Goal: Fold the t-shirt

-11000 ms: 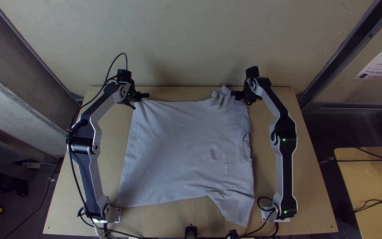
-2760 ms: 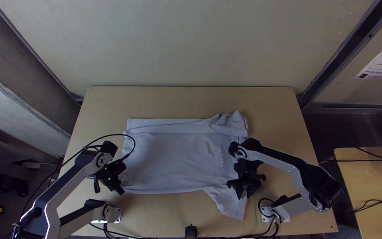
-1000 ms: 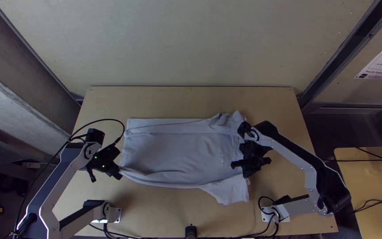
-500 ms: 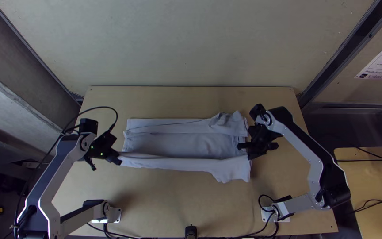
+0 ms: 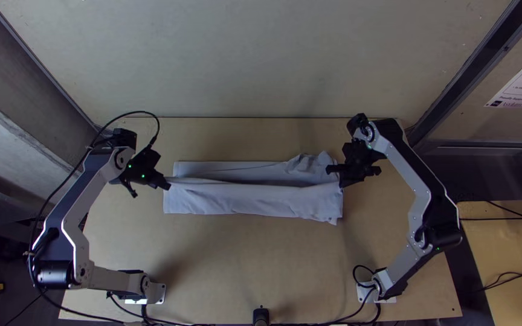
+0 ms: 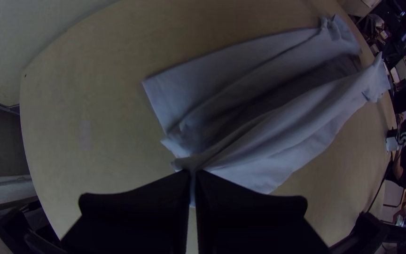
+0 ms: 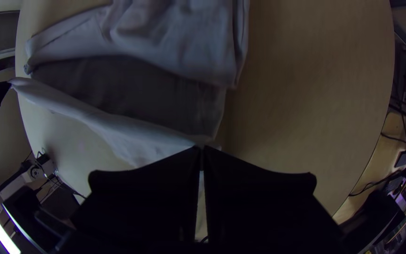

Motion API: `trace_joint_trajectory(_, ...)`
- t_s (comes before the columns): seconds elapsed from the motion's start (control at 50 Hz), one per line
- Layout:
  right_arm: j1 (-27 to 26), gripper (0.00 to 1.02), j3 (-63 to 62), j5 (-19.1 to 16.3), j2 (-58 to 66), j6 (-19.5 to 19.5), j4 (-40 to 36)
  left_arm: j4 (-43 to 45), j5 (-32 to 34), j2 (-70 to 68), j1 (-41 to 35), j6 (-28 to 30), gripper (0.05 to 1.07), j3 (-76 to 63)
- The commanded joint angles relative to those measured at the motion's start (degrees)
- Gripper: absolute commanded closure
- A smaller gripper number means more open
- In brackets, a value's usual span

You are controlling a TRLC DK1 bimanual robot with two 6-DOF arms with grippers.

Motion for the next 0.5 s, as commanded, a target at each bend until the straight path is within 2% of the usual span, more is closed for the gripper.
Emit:
trace_joint_trajectory(0.0,-1.04,0.99,4.55,0.82,4.23,-1.17,-0.95,0.28,0.13,3.25,0.30,-0.87,1.05,3.90)
trace_joint_trajectory(0.48,-2.36,0.99,24.85,1.69,23.13,-1.96,-1.65,2.66,0.13,16.96,0.12,-2.54,1.05,13.66)
